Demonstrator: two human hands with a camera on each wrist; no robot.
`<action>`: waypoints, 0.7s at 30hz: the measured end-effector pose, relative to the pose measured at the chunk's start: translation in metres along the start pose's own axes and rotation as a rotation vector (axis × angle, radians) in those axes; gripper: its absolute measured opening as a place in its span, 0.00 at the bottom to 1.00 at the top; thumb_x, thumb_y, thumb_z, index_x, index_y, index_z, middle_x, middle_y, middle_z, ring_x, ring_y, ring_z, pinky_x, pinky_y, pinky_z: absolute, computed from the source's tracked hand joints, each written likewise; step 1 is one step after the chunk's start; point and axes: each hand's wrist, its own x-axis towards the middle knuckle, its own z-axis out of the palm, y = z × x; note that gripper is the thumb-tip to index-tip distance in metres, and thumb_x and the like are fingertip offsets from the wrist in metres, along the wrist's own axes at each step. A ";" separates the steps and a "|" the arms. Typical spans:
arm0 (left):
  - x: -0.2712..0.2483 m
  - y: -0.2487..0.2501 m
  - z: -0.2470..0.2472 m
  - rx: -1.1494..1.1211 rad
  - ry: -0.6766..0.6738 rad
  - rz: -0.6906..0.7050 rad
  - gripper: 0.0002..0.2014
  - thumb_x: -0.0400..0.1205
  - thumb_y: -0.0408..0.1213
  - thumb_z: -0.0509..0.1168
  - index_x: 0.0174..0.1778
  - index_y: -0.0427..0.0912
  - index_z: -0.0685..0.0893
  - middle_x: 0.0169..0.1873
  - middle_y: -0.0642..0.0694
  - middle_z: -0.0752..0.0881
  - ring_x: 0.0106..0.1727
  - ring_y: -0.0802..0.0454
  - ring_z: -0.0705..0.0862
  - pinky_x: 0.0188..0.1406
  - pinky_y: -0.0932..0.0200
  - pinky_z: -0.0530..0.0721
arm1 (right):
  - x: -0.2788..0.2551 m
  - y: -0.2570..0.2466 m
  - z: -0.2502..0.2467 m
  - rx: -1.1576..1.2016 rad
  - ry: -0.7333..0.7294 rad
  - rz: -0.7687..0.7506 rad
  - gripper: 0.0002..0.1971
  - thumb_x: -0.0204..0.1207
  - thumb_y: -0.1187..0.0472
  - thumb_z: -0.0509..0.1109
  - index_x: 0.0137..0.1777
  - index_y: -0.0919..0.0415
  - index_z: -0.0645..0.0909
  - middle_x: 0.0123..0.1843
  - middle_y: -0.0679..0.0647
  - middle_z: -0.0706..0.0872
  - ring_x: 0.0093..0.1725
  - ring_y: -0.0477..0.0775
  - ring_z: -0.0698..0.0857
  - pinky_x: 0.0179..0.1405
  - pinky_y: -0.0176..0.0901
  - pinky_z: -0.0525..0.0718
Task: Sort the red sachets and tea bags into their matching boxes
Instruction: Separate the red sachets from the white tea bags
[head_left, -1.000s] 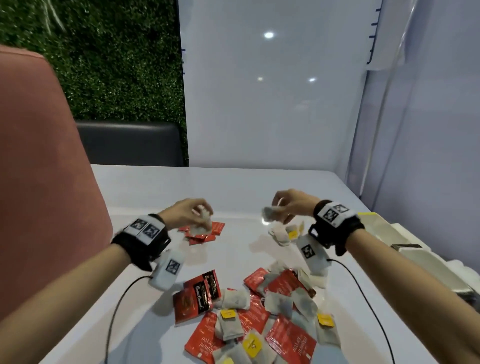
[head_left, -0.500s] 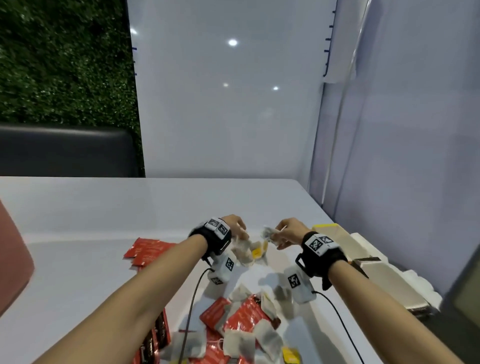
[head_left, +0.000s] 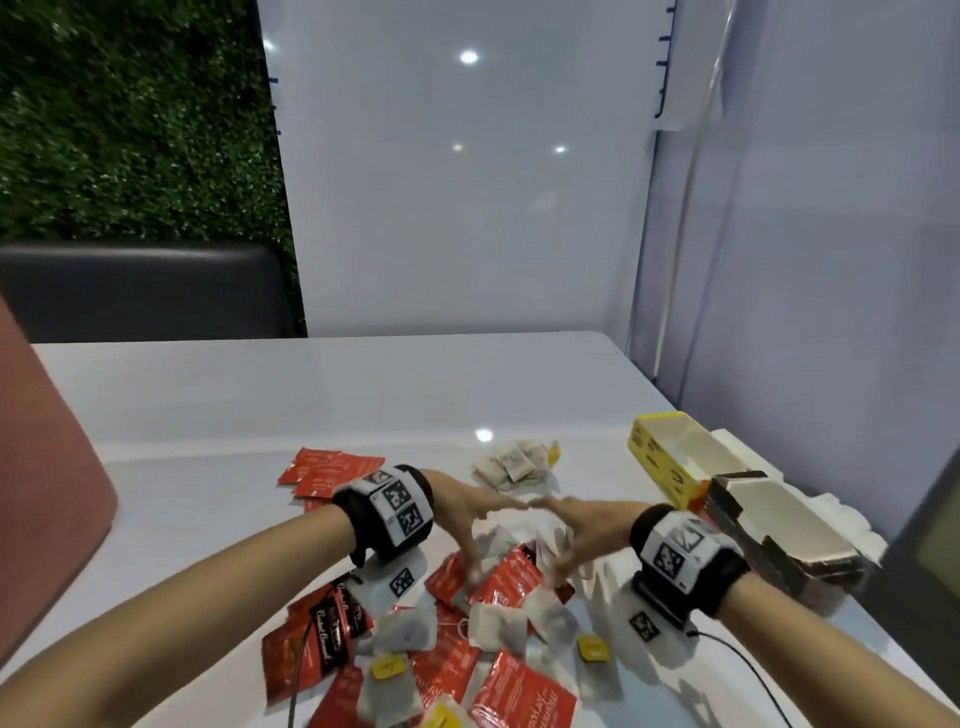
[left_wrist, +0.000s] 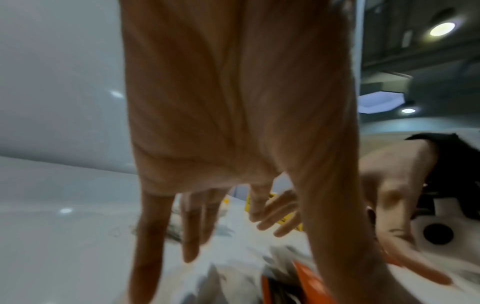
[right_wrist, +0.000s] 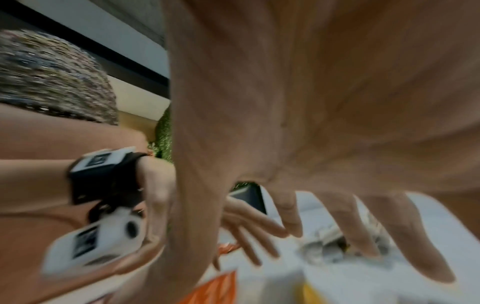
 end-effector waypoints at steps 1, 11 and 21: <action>0.002 0.004 0.008 0.117 -0.023 -0.030 0.51 0.73 0.39 0.75 0.83 0.54 0.45 0.82 0.44 0.51 0.82 0.42 0.55 0.77 0.43 0.60 | -0.004 -0.001 0.011 -0.035 -0.003 -0.008 0.50 0.68 0.45 0.76 0.82 0.50 0.47 0.78 0.59 0.64 0.74 0.62 0.70 0.73 0.55 0.71; 0.004 -0.007 0.038 0.265 0.233 0.054 0.30 0.76 0.37 0.71 0.74 0.44 0.68 0.64 0.35 0.73 0.63 0.39 0.77 0.57 0.56 0.75 | -0.009 0.001 0.051 -0.130 0.286 0.009 0.20 0.74 0.58 0.69 0.65 0.55 0.71 0.66 0.59 0.71 0.67 0.61 0.69 0.61 0.51 0.74; 0.008 -0.005 0.049 0.198 0.286 0.078 0.26 0.80 0.41 0.67 0.75 0.49 0.70 0.64 0.39 0.73 0.62 0.42 0.77 0.61 0.54 0.74 | -0.008 0.024 0.039 0.126 0.450 -0.018 0.08 0.71 0.66 0.71 0.50 0.58 0.81 0.53 0.56 0.84 0.51 0.55 0.80 0.41 0.34 0.71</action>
